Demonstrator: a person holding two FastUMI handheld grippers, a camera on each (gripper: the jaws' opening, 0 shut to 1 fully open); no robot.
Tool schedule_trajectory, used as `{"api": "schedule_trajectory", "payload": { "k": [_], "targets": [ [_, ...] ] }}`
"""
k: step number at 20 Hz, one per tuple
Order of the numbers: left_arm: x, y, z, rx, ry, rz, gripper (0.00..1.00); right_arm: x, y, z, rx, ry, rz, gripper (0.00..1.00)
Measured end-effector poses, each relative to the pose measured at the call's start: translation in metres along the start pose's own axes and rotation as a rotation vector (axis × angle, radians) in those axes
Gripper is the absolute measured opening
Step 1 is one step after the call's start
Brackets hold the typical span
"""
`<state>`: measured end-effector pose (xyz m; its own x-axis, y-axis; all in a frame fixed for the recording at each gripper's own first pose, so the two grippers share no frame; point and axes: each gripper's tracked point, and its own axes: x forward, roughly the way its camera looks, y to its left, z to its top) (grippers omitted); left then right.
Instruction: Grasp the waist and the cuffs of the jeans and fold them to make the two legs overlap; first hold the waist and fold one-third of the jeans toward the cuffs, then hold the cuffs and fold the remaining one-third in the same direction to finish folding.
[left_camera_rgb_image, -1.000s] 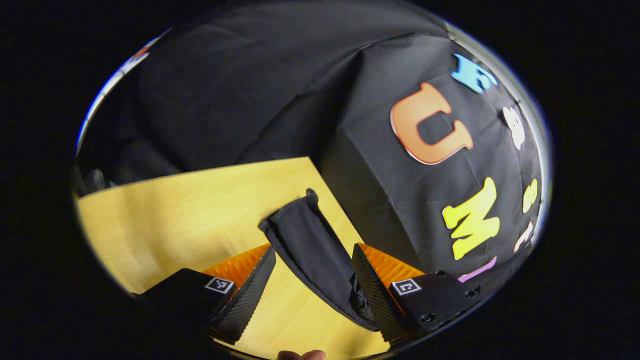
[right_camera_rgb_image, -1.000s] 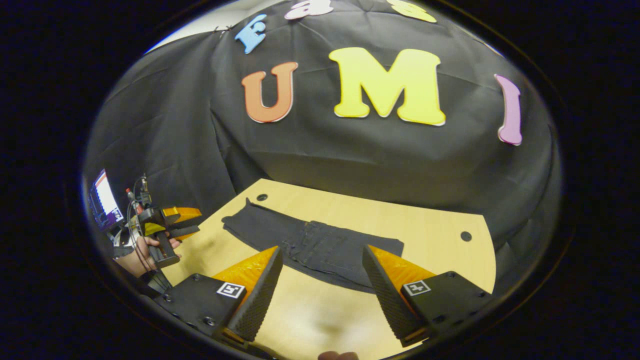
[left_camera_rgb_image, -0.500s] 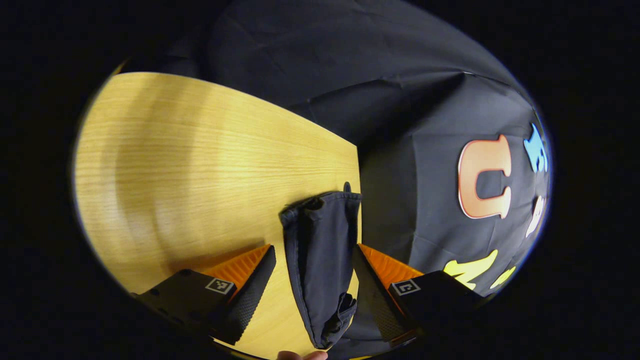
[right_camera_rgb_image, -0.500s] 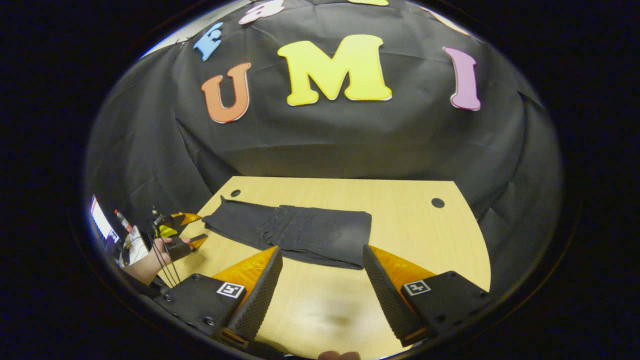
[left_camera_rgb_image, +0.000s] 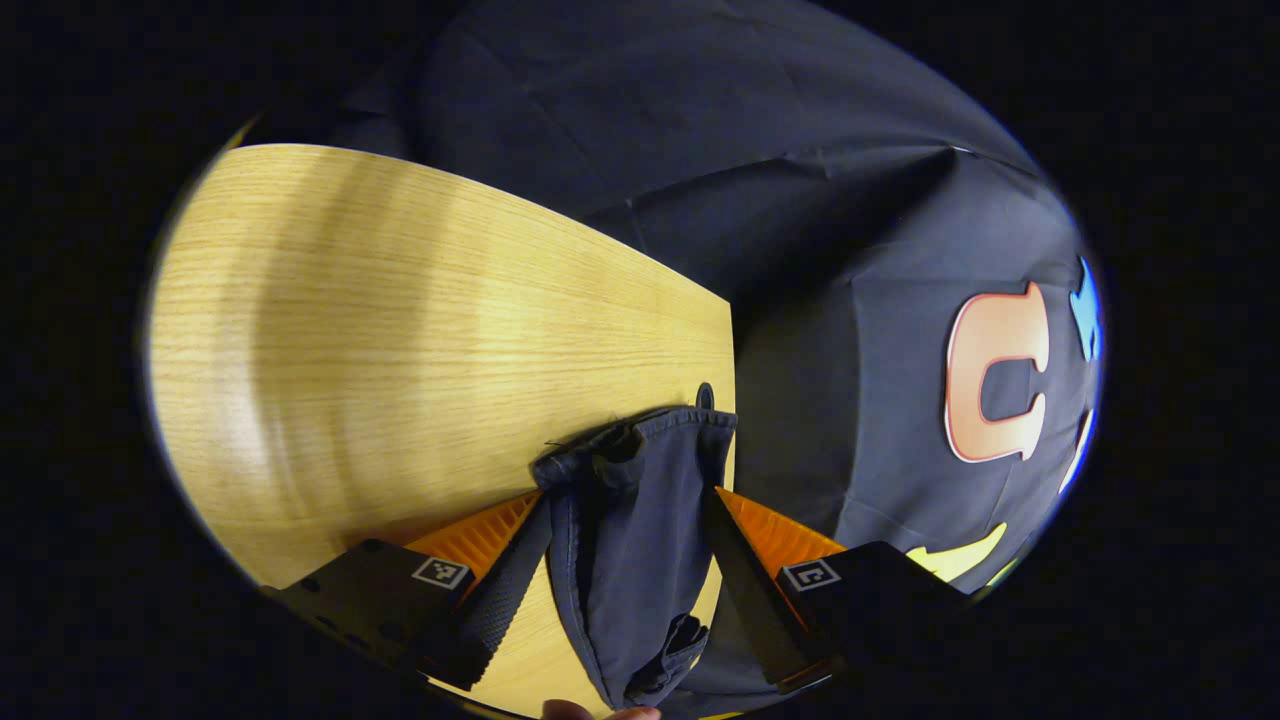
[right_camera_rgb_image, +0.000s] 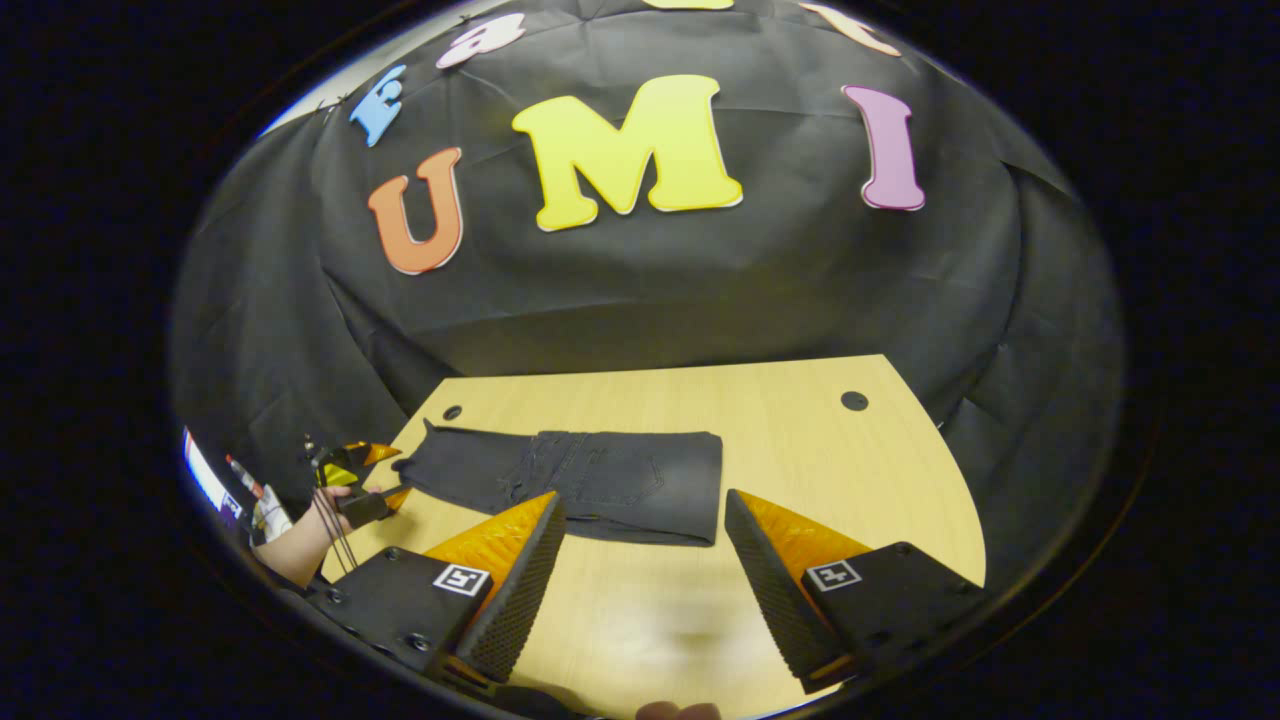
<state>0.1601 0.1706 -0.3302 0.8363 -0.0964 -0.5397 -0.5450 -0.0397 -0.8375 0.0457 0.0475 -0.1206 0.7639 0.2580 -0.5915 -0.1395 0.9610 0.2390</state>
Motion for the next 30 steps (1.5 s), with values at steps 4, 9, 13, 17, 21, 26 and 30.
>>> {"api": "schedule_trajectory", "payload": {
  "k": [4,9,13,17,21,26,30],
  "targets": [
    [0.008,0.015,-0.004,-0.002,0.006,0.06,0.62,-0.015,-0.017,0.009,0.014,-0.041,-0.035,0.99],
    [0.013,0.021,-0.007,0.012,0.027,0.067,0.23,-0.036,-0.047,-0.006,0.049,-0.032,-0.096,0.99],
    [0.01,0.014,-0.007,0.043,0.039,0.045,0.12,-0.047,-0.058,-0.008,0.05,-0.048,-0.127,0.94],
    [-0.001,-0.016,-0.014,0.153,0.02,-0.043,0.07,-0.06,-0.057,0.006,-0.037,-0.118,-0.163,0.99],
    [-0.016,-0.059,-0.029,0.295,0.015,-0.114,0.07,-0.068,-0.049,0.006,-0.068,-0.138,-0.129,0.99],
    [-0.044,-0.099,-0.061,0.472,0.017,-0.18,0.06,-0.061,-0.043,-0.004,-0.147,-0.131,-0.12,0.99],
    [-0.069,-0.144,-0.115,0.604,0.038,-0.267,0.06,-0.062,-0.05,0.003,-0.122,-0.16,-0.108,0.94]
  ]
}}
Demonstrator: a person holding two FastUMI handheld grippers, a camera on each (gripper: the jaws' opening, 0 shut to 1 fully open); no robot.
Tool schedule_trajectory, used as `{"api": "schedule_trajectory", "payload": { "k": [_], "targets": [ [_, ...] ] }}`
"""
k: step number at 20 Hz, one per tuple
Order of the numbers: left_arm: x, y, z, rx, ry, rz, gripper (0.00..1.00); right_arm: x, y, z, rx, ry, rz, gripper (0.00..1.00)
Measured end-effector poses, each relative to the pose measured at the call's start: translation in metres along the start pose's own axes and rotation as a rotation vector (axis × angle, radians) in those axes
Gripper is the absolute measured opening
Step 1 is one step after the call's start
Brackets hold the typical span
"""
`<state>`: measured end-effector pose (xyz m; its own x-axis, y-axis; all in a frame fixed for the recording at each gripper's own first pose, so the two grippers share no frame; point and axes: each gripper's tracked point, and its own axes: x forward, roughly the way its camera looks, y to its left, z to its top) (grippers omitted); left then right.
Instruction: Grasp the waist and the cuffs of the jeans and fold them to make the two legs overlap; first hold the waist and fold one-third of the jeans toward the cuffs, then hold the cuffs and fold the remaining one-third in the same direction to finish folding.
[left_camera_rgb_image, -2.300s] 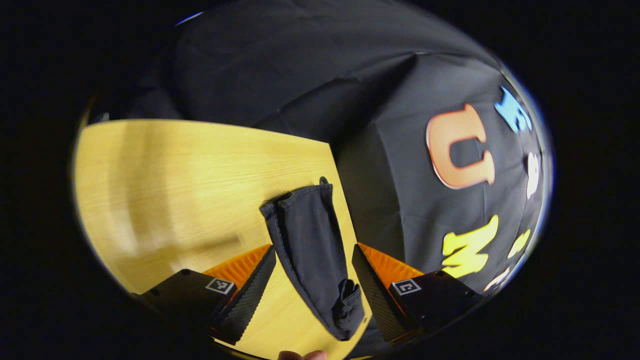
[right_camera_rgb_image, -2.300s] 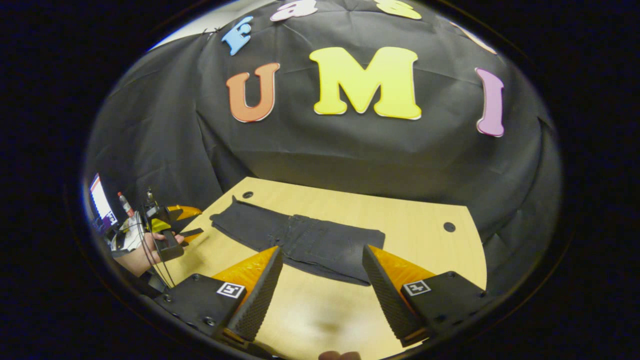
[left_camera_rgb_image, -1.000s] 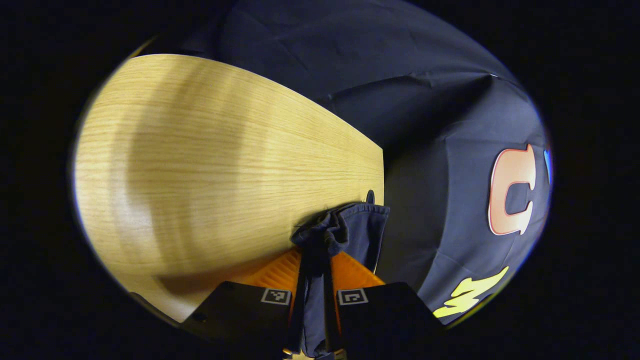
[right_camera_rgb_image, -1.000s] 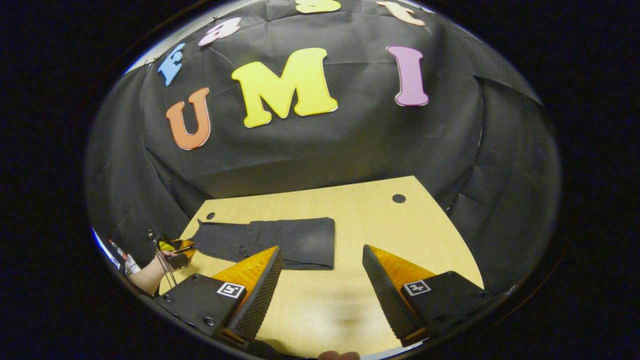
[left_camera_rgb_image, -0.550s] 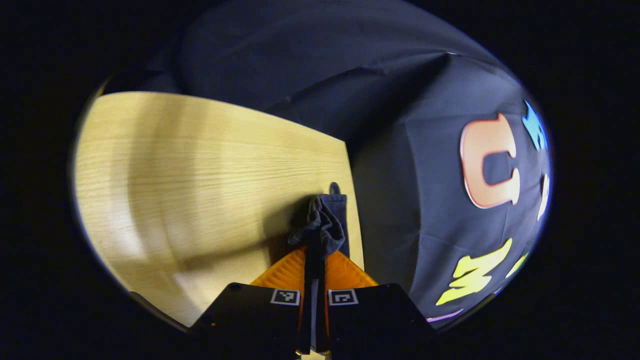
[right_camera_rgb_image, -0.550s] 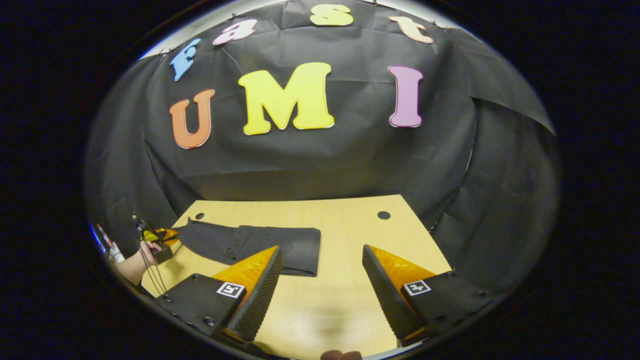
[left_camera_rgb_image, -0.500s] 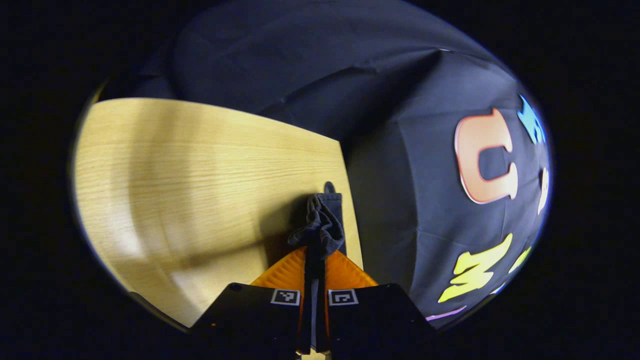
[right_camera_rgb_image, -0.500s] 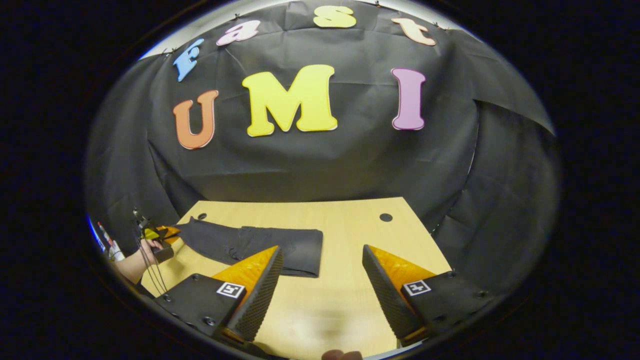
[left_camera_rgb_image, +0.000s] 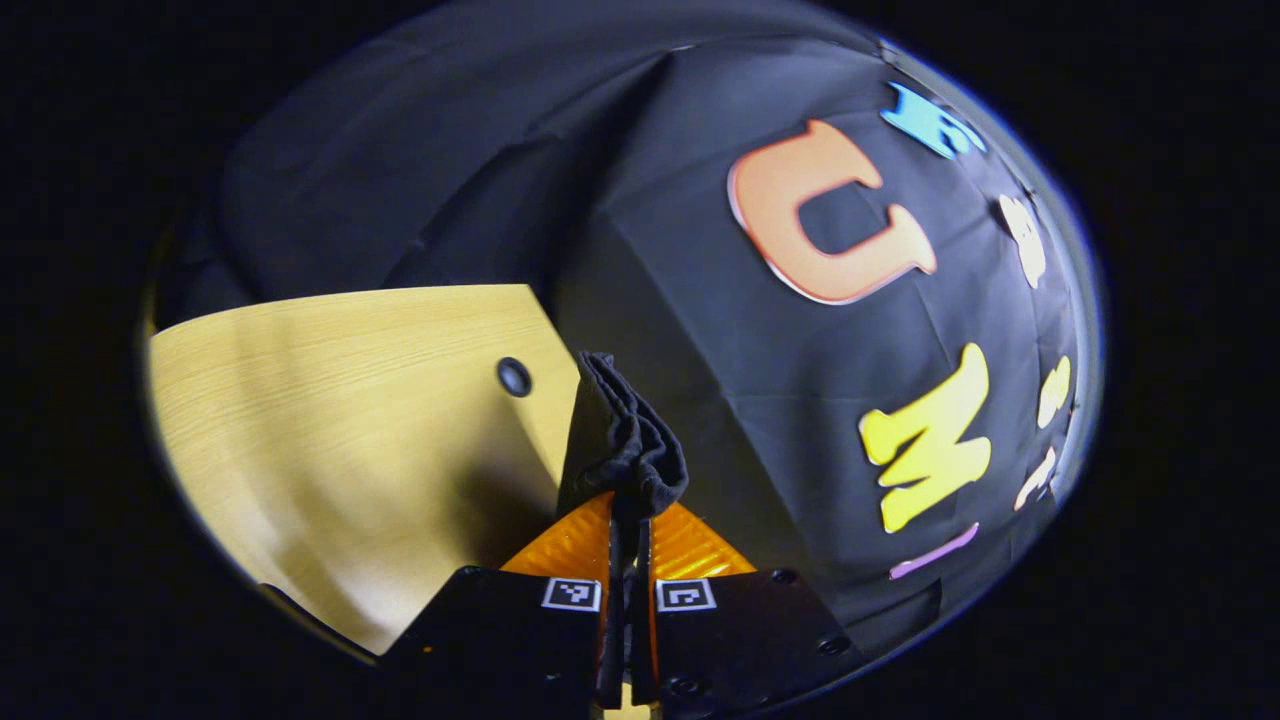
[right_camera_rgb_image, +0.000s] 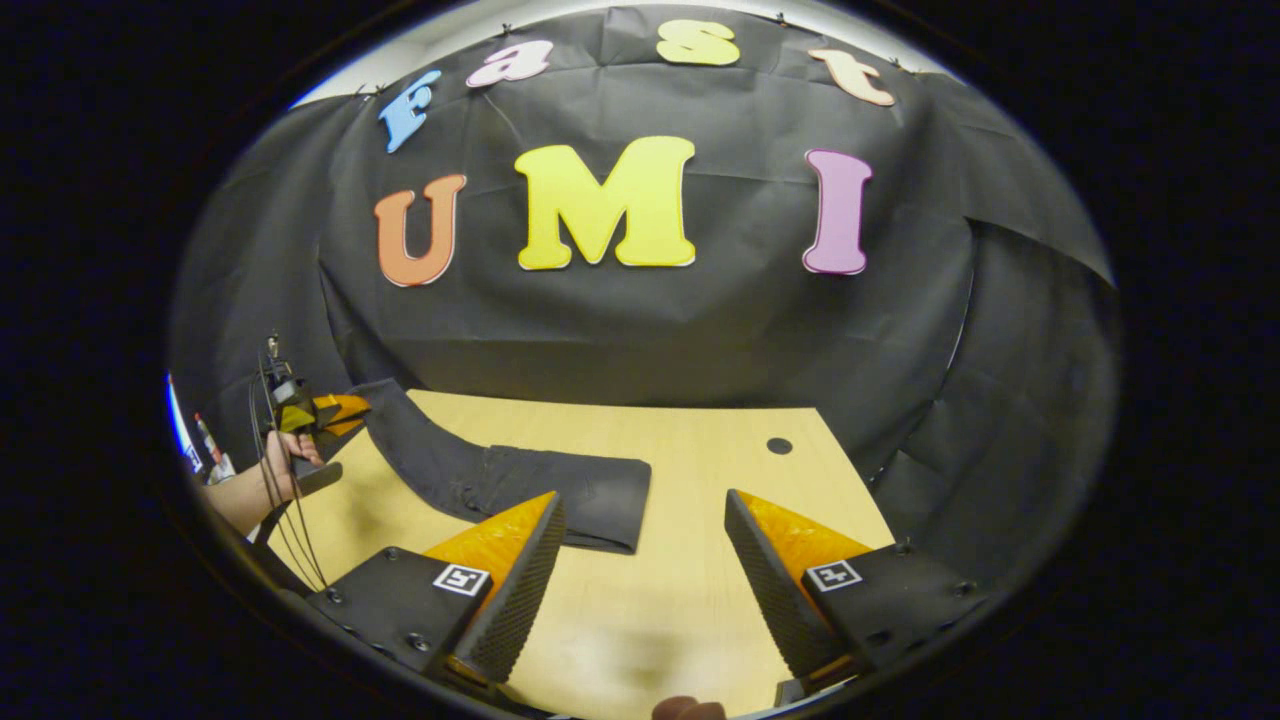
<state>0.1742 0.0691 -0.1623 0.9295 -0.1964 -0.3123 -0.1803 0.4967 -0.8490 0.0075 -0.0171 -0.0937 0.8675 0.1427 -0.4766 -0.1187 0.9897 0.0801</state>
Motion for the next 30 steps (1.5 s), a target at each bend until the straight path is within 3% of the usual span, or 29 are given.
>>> {"api": "schedule_trajectory", "payload": {
  "k": [4,5,6,10,11,12,13,14,15,16,17,19,20,23,24,30],
  "targets": [
    [0.001,-0.065,-0.038,0.137,0.026,-0.051,0.06,0.002,-0.013,0.008,0.029,-0.026,-0.004,0.94],
    [-0.002,-0.08,-0.049,0.186,0.033,-0.063,0.06,0.003,-0.017,0.009,0.036,-0.035,-0.006,0.99],
    [-0.001,-0.093,-0.057,0.243,0.032,-0.071,0.06,0.0,-0.021,0.008,0.042,-0.039,-0.009,0.94],
    [0.008,-0.142,-0.109,0.463,0.072,-0.113,0.06,-0.008,-0.047,-0.003,0.082,-0.033,-0.041,0.94],
    [0.005,-0.149,-0.123,0.511,0.082,-0.123,0.06,-0.011,-0.055,-0.006,0.094,-0.031,-0.053,0.99],
    [0.003,-0.155,-0.138,0.568,0.09,-0.134,0.06,-0.013,-0.062,-0.011,0.108,-0.027,-0.066,0.94],
    [-0.001,-0.157,-0.153,0.625,0.095,-0.143,0.06,-0.015,-0.07,-0.016,0.123,-0.018,-0.076,0.99],
    [-0.001,-0.157,-0.168,0.679,0.103,-0.147,0.06,-0.016,-0.077,-0.022,0.137,-0.007,-0.084,0.94],
    [0.001,-0.157,-0.189,0.725,0.116,-0.149,0.06,-0.018,-0.084,-0.028,0.144,0.004,-0.09,0.99],
    [0.002,-0.155,-0.204,0.751,0.13,-0.146,0.06,-0.021,-0.094,-0.033,0.144,0.013,-0.101,0.94],
    [0.005,-0.153,-0.22,0.777,0.143,-0.144,0.06,-0.023,-0.103,-0.036,0.149,0.021,-0.112,0.99],
    [0.017,-0.145,-0.247,0.836,0.161,-0.124,0.06,-0.023,-0.117,-0.044,0.163,0.041,-0.124,0.94],
    [0.022,-0.142,-0.259,0.867,0.167,-0.114,0.06,-0.022,-0.123,-0.047,0.166,0.053,-0.129,1.0],
    [0.029,-0.123,-0.301,0.894,0.22,-0.096,0.1,-0.023,-0.135,-0.057,0.168,0.081,-0.143,0.99],
    [0.033,-0.116,-0.312,0.887,0.245,-0.087,0.12,-0.024,-0.139,-0.058,0.164,0.087,-0.148,0.94],
    [0.045,-0.079,-0.351,0.806,0.34,-0.01,0.23,-0.021,-0.153,-0.064,0.143,0.111,-0.161,0.99]
  ]
}}
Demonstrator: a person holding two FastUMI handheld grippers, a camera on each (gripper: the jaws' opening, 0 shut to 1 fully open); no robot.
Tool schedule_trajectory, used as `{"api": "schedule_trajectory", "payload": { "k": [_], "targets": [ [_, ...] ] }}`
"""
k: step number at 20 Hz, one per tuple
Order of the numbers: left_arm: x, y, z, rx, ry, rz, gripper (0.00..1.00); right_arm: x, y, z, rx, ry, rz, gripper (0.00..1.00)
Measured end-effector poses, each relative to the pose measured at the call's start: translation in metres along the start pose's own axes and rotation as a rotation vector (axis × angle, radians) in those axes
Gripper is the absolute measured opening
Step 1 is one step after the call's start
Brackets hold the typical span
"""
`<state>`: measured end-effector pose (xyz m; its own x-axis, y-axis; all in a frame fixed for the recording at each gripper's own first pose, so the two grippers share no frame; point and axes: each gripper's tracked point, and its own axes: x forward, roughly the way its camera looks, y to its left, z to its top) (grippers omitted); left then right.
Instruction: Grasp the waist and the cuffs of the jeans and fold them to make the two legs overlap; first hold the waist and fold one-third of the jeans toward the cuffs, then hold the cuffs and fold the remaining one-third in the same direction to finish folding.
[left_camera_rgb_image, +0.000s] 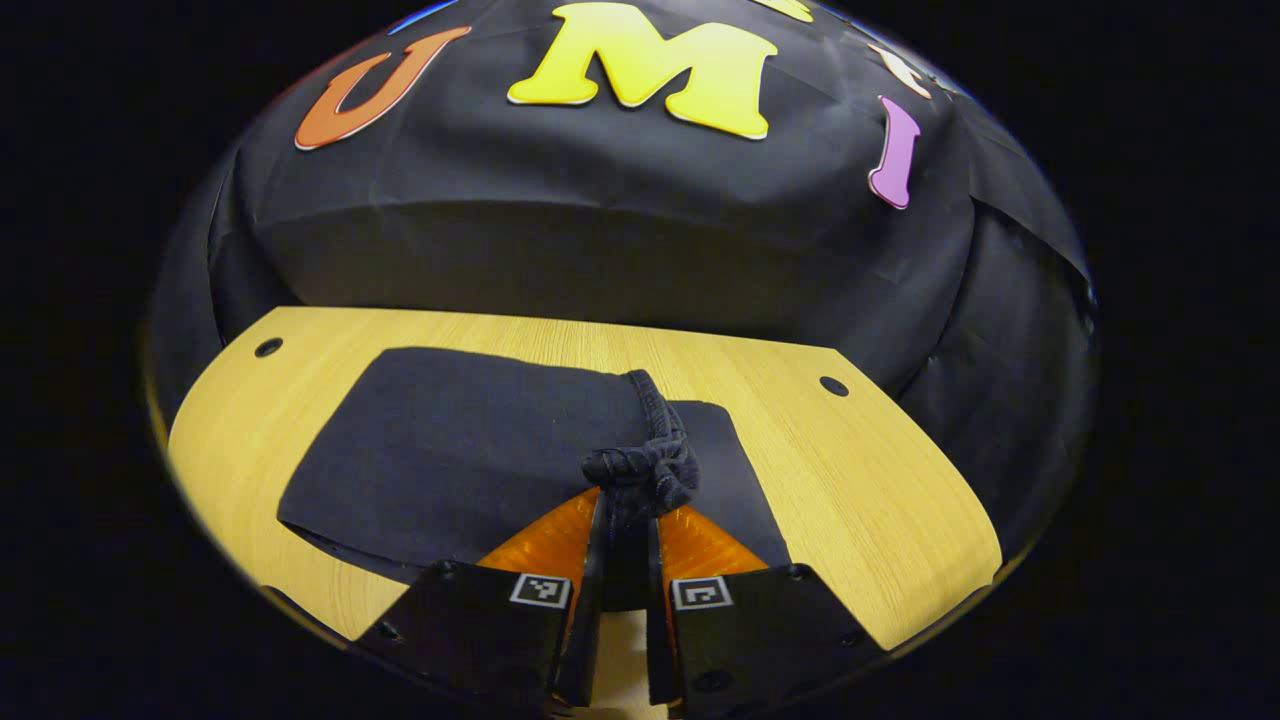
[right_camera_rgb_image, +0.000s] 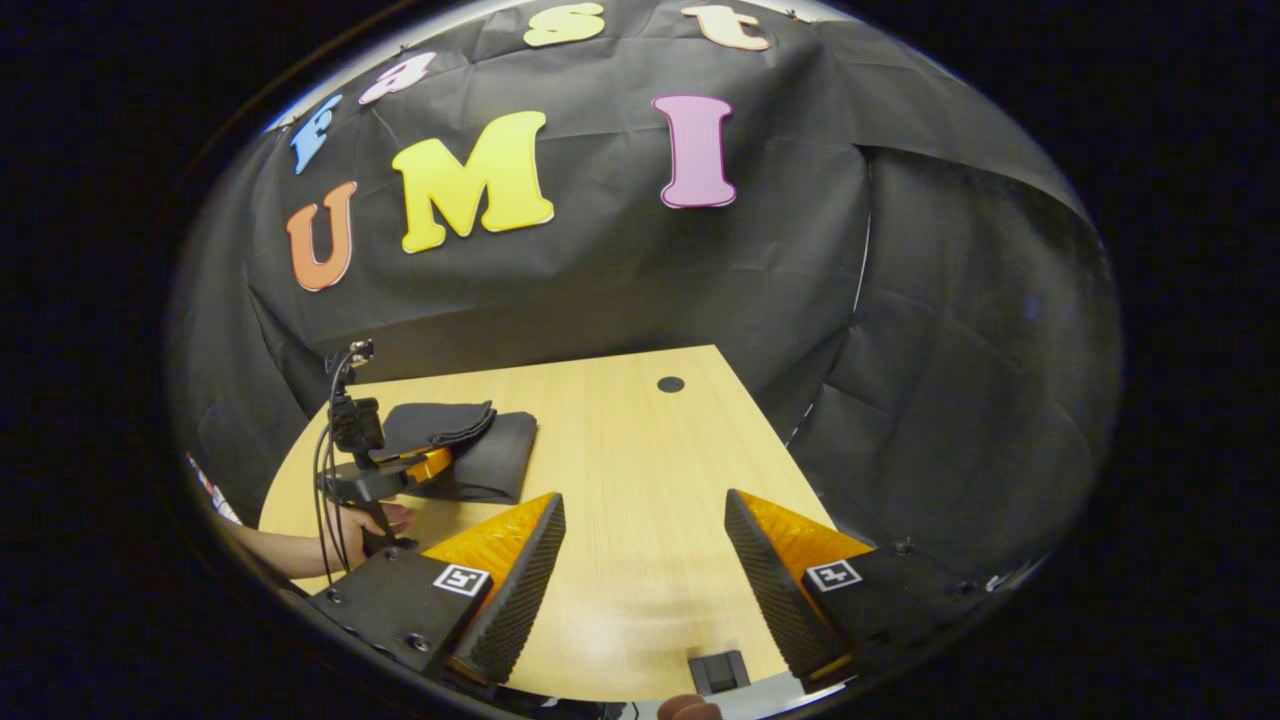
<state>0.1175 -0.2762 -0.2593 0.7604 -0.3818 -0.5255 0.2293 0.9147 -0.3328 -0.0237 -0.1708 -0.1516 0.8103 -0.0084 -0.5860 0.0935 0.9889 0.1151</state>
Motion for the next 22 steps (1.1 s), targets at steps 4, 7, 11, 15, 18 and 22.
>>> {"api": "schedule_trajectory", "payload": {
  "k": [4,7,11,15,18,22],
  "targets": [
    [-0.009,-0.02,0.009,-0.057,0.01,-0.072,0.78,0.005,0.011,0.005,-0.007,-0.01,0.027,0.94],
    [-0.019,-0.028,0.009,-0.031,0.008,-0.087,0.99,0.007,0.027,0.015,-0.025,-0.032,0.066,0.99],
    [-0.057,-0.025,0.039,-0.027,-0.062,-0.076,0.99,0.02,0.06,0.034,-0.064,-0.082,0.147,0.99],
    [-0.117,0.007,0.108,-0.019,-0.234,0.002,0.99,0.032,0.114,0.068,-0.115,-0.166,0.249,0.94],
    [-0.176,0.034,0.171,0.007,-0.386,0.075,0.99,0.02,0.167,0.111,-0.178,-0.279,0.321,1.0],
    [-0.273,0.08,0.237,0.081,-0.568,0.181,0.98,-0.008,0.226,0.159,-0.216,-0.443,0.347,0.93]
  ]
}}
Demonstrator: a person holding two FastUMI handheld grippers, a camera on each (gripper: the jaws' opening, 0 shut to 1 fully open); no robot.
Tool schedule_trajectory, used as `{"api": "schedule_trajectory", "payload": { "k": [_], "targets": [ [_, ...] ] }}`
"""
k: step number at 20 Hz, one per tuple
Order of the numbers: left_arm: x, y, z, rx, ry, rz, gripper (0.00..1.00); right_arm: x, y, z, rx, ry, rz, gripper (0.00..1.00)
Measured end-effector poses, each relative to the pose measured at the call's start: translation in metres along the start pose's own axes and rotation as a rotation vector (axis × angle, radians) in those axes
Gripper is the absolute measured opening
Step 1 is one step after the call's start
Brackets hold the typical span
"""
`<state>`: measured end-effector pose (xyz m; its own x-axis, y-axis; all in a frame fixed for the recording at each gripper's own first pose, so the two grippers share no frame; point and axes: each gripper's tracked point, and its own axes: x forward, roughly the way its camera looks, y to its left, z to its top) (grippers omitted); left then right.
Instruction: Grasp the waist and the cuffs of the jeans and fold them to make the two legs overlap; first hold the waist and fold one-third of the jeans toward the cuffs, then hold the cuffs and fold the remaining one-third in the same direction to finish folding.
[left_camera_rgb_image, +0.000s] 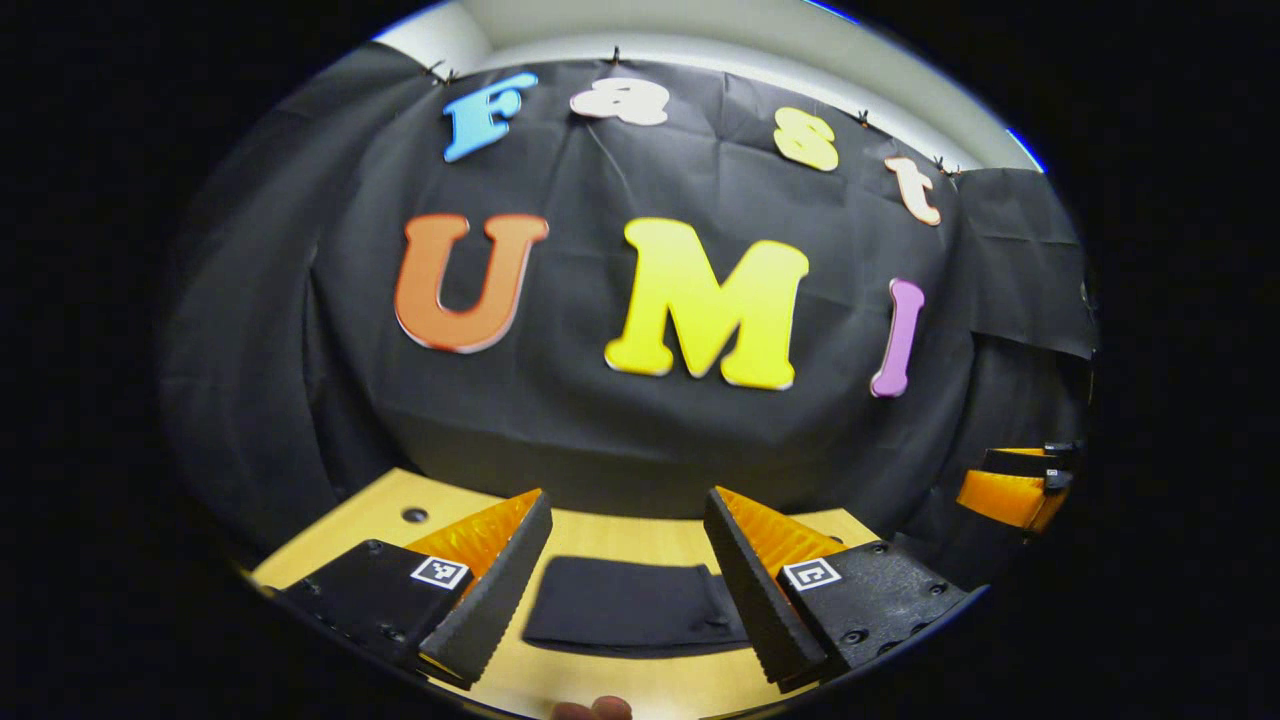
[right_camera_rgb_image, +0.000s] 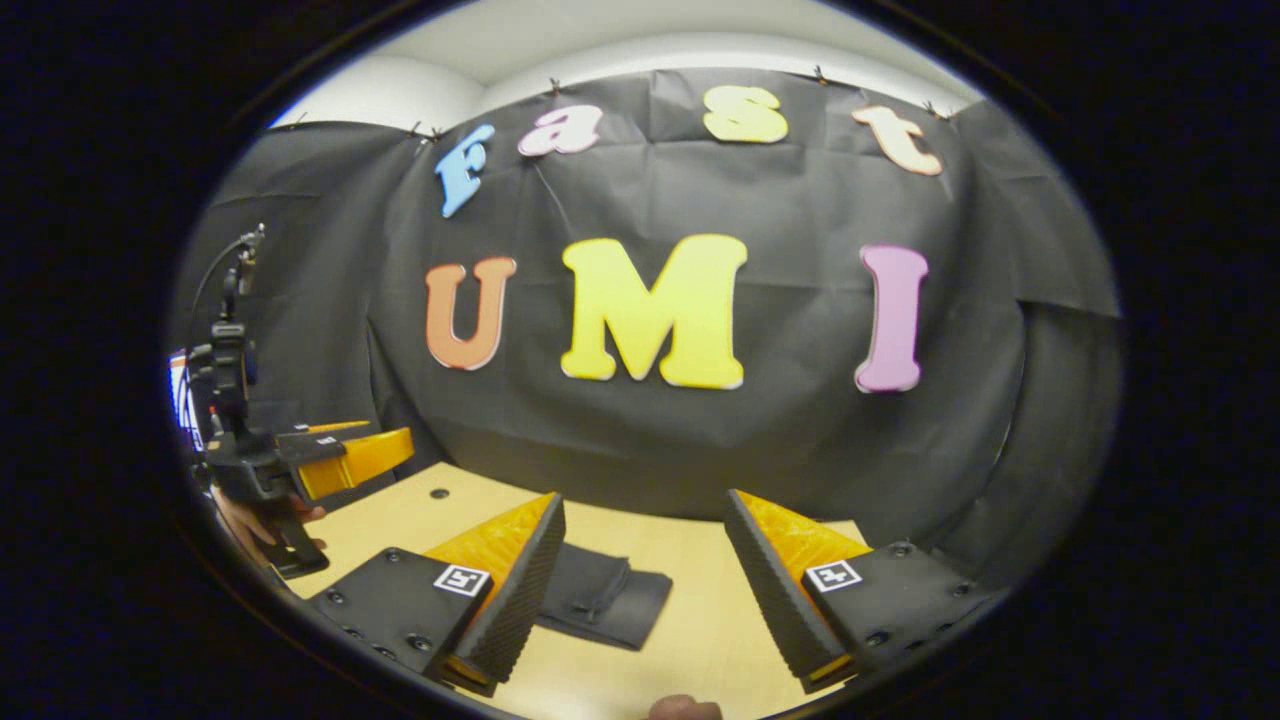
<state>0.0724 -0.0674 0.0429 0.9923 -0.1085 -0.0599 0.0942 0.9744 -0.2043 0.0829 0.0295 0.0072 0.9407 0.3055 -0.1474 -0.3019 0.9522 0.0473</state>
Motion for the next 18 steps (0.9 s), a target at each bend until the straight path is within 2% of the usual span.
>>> {"api": "schedule_trajectory", "payload": {
  "k": [3,6,7,8,9,10,11,12,15,16,17,18],
  "targets": [
    [-0.027,0.029,0.049,0.021,-0.079,0.046,0.98,0.008,0.046,0.028,0.014,-0.075,0.037,0.94],
    [-0.052,0.053,0.072,0.05,-0.106,0.08,0.98,0.01,0.065,0.036,-0.011,-0.113,0.001,0.93],
    [-0.062,0.06,0.077,0.053,-0.112,0.089,0.98,0.011,0.072,0.037,-0.018,-0.123,-0.011,0.98],
    [-0.069,0.067,0.079,0.052,-0.117,0.102,0.98,0.01,0.081,0.037,-0.028,-0.126,-0.019,0.98],
    [-0.074,0.073,0.081,0.048,-0.124,0.113,0.98,0.01,0.089,0.038,-0.039,-0.132,-0.026,0.93],
    [-0.079,0.079,0.081,0.039,-0.127,0.123,0.98,0.01,0.092,0.04,-0.046,-0.134,-0.042,0.93],
    [-0.083,0.083,0.08,0.027,-0.125,0.13,0.98,0.01,0.095,0.041,-0.048,-0.141,-0.051,0.98],
    [-0.084,0.086,0.077,0.01,-0.113,0.132,0.98,0.009,0.1,0.044,-0.052,-0.155,-0.055,0.94],
    [-0.09,0.1,0.074,-0.015,-0.108,0.146,0.98,0.003,0.104,0.05,-0.066,-0.171,-0.086,0.93],
    [-0.09,0.103,0.075,-0.017,-0.106,0.147,0.93,0.001,0.108,0.049,-0.062,-0.169,-0.092,0.94],
    [-0.091,0.104,0.075,-0.017,-0.107,0.148,0.98,0.0,0.11,0.049,-0.059,-0.168,-0.094,0.94],
    [-0.092,0.105,0.075,-0.017,-0.108,0.148,0.98,0.003,0.111,0.049,-0.063,-0.169,-0.095,0.94]
  ]
}}
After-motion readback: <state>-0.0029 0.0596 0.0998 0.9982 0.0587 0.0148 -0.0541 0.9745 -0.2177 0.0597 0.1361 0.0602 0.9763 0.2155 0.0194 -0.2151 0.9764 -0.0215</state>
